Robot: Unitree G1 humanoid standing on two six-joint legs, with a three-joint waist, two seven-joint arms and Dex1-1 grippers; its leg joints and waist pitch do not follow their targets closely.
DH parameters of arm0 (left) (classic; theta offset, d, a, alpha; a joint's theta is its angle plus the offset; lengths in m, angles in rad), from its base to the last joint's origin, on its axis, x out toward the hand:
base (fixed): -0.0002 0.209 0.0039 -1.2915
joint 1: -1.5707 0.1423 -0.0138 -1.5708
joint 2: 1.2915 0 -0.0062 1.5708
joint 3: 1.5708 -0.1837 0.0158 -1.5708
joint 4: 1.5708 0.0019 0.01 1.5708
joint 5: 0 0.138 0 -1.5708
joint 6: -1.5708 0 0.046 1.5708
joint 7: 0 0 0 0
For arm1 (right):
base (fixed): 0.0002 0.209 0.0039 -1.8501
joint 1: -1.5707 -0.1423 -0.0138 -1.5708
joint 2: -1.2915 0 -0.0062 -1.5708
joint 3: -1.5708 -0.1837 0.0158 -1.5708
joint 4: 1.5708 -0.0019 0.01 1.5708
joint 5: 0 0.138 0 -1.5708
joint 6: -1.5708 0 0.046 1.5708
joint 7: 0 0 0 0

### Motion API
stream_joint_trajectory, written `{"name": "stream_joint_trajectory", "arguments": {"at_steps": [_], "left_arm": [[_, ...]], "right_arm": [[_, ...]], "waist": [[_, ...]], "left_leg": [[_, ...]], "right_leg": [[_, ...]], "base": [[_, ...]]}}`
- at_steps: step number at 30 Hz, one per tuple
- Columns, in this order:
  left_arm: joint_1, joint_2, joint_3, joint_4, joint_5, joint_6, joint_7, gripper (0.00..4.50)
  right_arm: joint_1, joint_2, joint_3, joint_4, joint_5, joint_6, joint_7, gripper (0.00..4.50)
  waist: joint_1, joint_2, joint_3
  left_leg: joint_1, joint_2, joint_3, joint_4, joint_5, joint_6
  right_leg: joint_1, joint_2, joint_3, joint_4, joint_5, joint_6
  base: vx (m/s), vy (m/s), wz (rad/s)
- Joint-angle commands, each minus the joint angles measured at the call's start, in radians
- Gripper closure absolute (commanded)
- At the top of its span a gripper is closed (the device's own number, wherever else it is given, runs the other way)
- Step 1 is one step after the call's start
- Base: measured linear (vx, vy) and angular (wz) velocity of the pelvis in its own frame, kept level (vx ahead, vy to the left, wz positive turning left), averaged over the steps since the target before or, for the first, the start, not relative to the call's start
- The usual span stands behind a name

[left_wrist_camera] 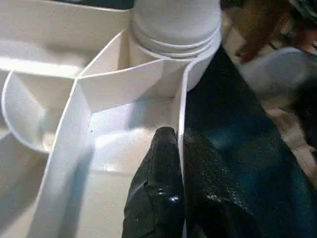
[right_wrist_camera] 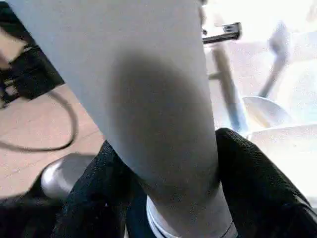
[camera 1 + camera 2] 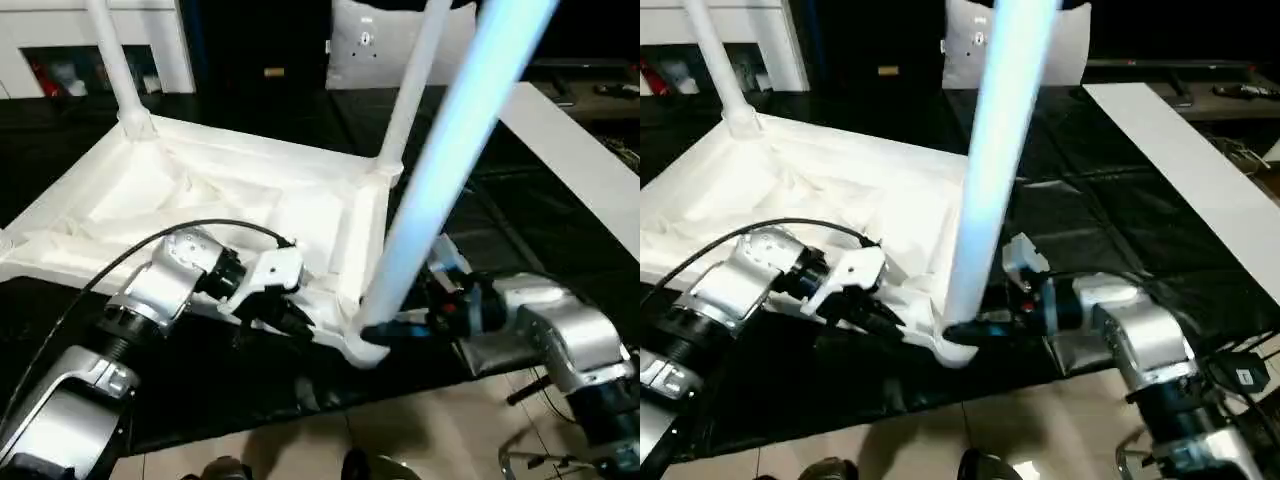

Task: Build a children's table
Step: Rotate leg to tighten

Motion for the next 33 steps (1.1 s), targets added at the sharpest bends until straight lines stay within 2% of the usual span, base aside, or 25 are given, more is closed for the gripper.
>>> {"name": "stream_joint_trajectory", "arguments": {"at_steps": [1, 3, 4, 5, 6, 7, 8, 9, 10, 12, 13, 14, 15, 16, 17, 21, 23, 25, 26, 28, 29, 33], "left_arm": [[0.006, -0.056, 0.014, -0.055, 0.005, 0.091, 0.110, 4.50], [0.010, -0.079, 0.027, -0.072, 0.006, 0.142, 0.165, 4.50], [0.010, -0.099, 0.036, -0.078, 0.010, 0.167, 0.206, 4.50], [0.010, -0.123, 0.046, -0.084, 0.016, 0.199, 0.256, 4.50], [0.010, -0.123, 0.046, -0.084, 0.016, 0.199, 0.256, 4.50], [0.004, -0.177, 0.068, -0.084, 0.023, 0.260, 0.353, 4.50], [-0.002, -0.208, 0.083, -0.078, 0.028, 0.288, 0.413, 4.50], [-0.012, -0.239, 0.098, -0.063, 0.035, 0.305, 0.475, 4.50], [-0.018, -0.259, 0.108, -0.053, 0.041, 0.315, 0.517, 4.50], [-0.038, -0.318, 0.148, -0.028, 0.042, 0.336, 0.638, 4.50], [-0.040, -0.331, 0.155, -0.029, 0.046, 0.344, 0.662, 4.50], [-0.044, -0.344, 0.163, -0.026, 0.048, 0.345, 0.687, 4.50], [-0.045, -0.352, 0.168, -0.027, 0.047, 0.345, 0.698, 4.50], [-0.047, -0.361, 0.173, -0.031, 0.050, 0.352, 0.713, 4.50], [-0.047, -0.362, 0.173, -0.031, 0.050, 0.353, 0.713, 4.50], [-0.041, -0.355, 0.171, -0.047, 0.060, 0.353, 0.706, 4.50], [-0.035, -0.345, 0.164, -0.057, 0.065, 0.351, 0.699, 4.50], [-0.024, -0.325, 0.151, -0.069, 0.065, 0.340, 0.679, 4.50], [-0.016, -0.309, 0.143, -0.076, 0.061, 0.326, 0.659, 4.50], [-0.004, -0.285, 0.135, -0.087, 0.054, 0.309, 0.625, 4.50], [0.001, -0.272, 0.130, -0.090, 0.050, 0.284, 0.603, 4.50], [0.007, -0.225, 0.122, -0.076, 0.045, 0.221, 0.532, 4.50]], "right_arm": [[0.001, 0.077, 0.001, 0.001, -0.030, 0.044, -0.161, 2.29], [-0.006, 0.130, -0.021, 0.018, -0.053, 0.056, -0.271, 2.31], [-0.012, 0.168, -0.042, 0.029, -0.060, 0.064, -0.344, 2.31], [-0.020, 0.210, -0.064, 0.039, -0.072, 0.075, -0.426, 2.33], [-0.020, 0.210, -0.064, 0.039, -0.072, 0.075, -0.426, 2.35], [-0.040, 0.281, -0.098, 0.067, -0.107, 0.084, -0.576, 2.37], [-0.052, 0.315, -0.114, 0.085, -0.127, 0.084, -0.660, 2.38], [-0.065, 0.347, -0.132, 0.106, -0.144, 0.084, -0.742, 2.39], [-0.074, 0.370, -0.144, 0.120, -0.156, 0.084, -0.799, 2.40], [-0.101, 0.417, -0.157, 0.166, -0.183, 0.049, -0.915, 2.40], [-0.107, 0.430, -0.164, 0.175, -0.192, 0.036, -0.940, 2.40], [-0.114, 0.441, -0.169, 0.183, -0.198, 0.011, -0.958, 2.40], [-0.118, 0.452, -0.176, 0.188, -0.198, -0.012, -0.969, 2.40], [-0.125, 0.466, -0.184, 0.193, -0.202, -0.043, -0.973, 2.40], [-0.125, 0.467, -0.184, 0.193, -0.202, -0.045, -0.973, 1.89], [-0.127, 0.481, -0.193, 0.188, -0.203, -0.059, -0.963, 1.59], [-0.123, 0.480, -0.188, 0.182, -0.208, -0.071, -0.960, 1.44], [-0.112, 0.471, -0.188, 0.173, -0.205, -0.093, -0.952, 1.28], [-0.104, 0.459, -0.194, 0.169, -0.197, -0.107, -0.944, 1.23], [-0.091, 0.436, -0.200, 0.164, -0.192, -0.132, -0.921, 1.12], [-0.085, 0.423, -0.200, 0.157, -0.184, -0.137, -0.893, 0.89], [-0.062, 0.360, -0.202, 0.123, -0.146, -0.136, -0.756, 0.55]], "waist": [[-0.009, -0.003, -0.071], [-0.018, -0.003, -0.068], [-0.032, -0.012, -0.067], [-0.041, -0.007, -0.064], [-0.046, -0.005, -0.065], [-0.059, -0.001, -0.069], [-0.067, 0.000, -0.067], [-0.082, -0.001, -0.067], [-0.090, 0.002, -0.072], [-0.102, 0.008, -0.069], [-0.110, 0.011, -0.070], [-0.113, 0.012, -0.065], [-0.118, 0.013, -0.062], [-0.121, 0.010, -0.065], [-0.121, 0.010, -0.065], [-0.119, 0.010, -0.068], [-0.114, 0.012, -0.071], [-0.112, 0.011, -0.073], [-0.109, 0.009, -0.073], [-0.105, 0.009, -0.073], [-0.102, 0.005, -0.075], [-0.084, 0.003, -0.080]], "left_leg": [[0.007, 0.018, 0.000, -0.071, -0.217, 0.042], [0.007, 0.012, -0.004, -0.070, -0.242, 0.024], [-0.001, 0.008, -0.007, -0.069, -0.255, 0.014], [-0.001, 0.003, -0.011, -0.064, -0.279, 0.002], [0.002, 0.003, -0.013, -0.064, -0.289, 0.001], [-0.001, 0.005, -0.018, -0.063, -0.293, 0.003], [-0.005, 0.009, -0.019, -0.067, -0.301, 0.004], [-0.007, 0.009, -0.024, -0.066, -0.326, 0.000], [-0.005, 0.006, -0.025, -0.063, -0.329, 0.002], [0.003, 0.006, -0.027, -0.062, -0.359, 0.017], [0.006, 0.012, -0.030, -0.065, -0.377, 0.027], [0.009, 0.014, -0.030, -0.066, -0.399, 0.033], [0.018, 0.019, -0.034, -0.069, -0.442, 0.037], [0.018, 0.016, -0.032, -0.068, -0.446, 0.041], [0.017, 0.010, -0.030, -0.066, -0.429, 0.042], [0.007, 0.009, -0.030, -0.070, -0.370, 0.050], [0.005, 0.013, -0.027, -0.074, -0.332, 0.056], [0.002, 0.014, -0.025, -0.075, -0.311, 0.060], [-0.002, 0.015, -0.022, -0.076, -0.280, 0.067], [0.001, 0.013, -0.018, -0.074, -0.279, 0.071], [-0.003, 0.011, -0.014, -0.072, -0.261, 0.079], [-0.007, 0.006, -0.007, -0.065, -0.205, 0.097]], "right_leg": [[0.063, -0.053, 0.045, -0.077, -0.566, -0.096], [0.061, -0.054, 0.037, -0.087, -0.632, -0.070], [0.064, -0.052, 0.030, -0.093, -0.677, -0.041], [0.063, -0.052, 0.019, -0.104, -0.735, -0.011], [0.061, -0.055, 0.015, -0.111, -0.748, -0.003], [0.069, -0.058, 0.012, -0.110, -0.724, -0.005], [0.067, -0.054, 0.010, -0.109, -0.703, -0.014], [0.071, -0.053, -0.004, -0.115, -0.701, -0.011], [0.073, -0.057, -0.007, -0.118, -0.693, -0.008], [0.070, -0.054, -0.017, -0.132, -0.684, -0.011], [0.071, -0.056, -0.021, -0.132, -0.655, -0.019], [0.069, -0.053, -0.026, -0.137, -0.653, -0.018], [0.071, -0.055, -0.035, -0.141, -0.646, -0.016], [0.075, -0.058, -0.036, -0.143, -0.640, -0.012], [0.073, -0.061, -0.033, -0.144, -0.647, -0.014], [0.076, -0.065, -0.017, -0.129, -0.605, -0.046], [0.076, -0.063, -0.005, -0.114, -0.533, -0.086], [0.078, -0.063, 0.001, -0.107, -0.497, -0.103], [0.079, -0.062, 0.008, -0.098, -0.448, -0.129], [0.076, -0.062, 0.011, -0.097, -0.452, -0.132], [0.079, -0.061, 0.016, -0.092, -0.449, -0.132], [0.079, -0.059, 0.022, -0.086, -0.452, -0.120]], "base": [[0.000, 0.000, 0.00], [0.000, 0.000, 0.00], [0.000, 0.000, 0.00], [0.000, 0.000, 0.00], [0.000, 0.000, 0.00], [0.000, 0.000, 0.00], [0.000, 0.000, 0.00], [0.000, 0.000, 0.00], [0.000, 0.000, 0.00], [0.000, 0.000, 0.00], [0.000, 0.000, 0.00], [0.000, 0.000, 0.00], [0.000, 0.000, 0.00], [0.000, 0.000, 0.00], [0.000, 0.000, 0.00], [0.000, 0.000, 0.00], [0.000, 0.000, 0.00], [0.000, 0.000, 0.00], [0.000, 0.000, 0.00], [0.000, 0.000, 0.00], [0.000, 0.000, 0.00], [0.010, -0.026, 0.01]]}}
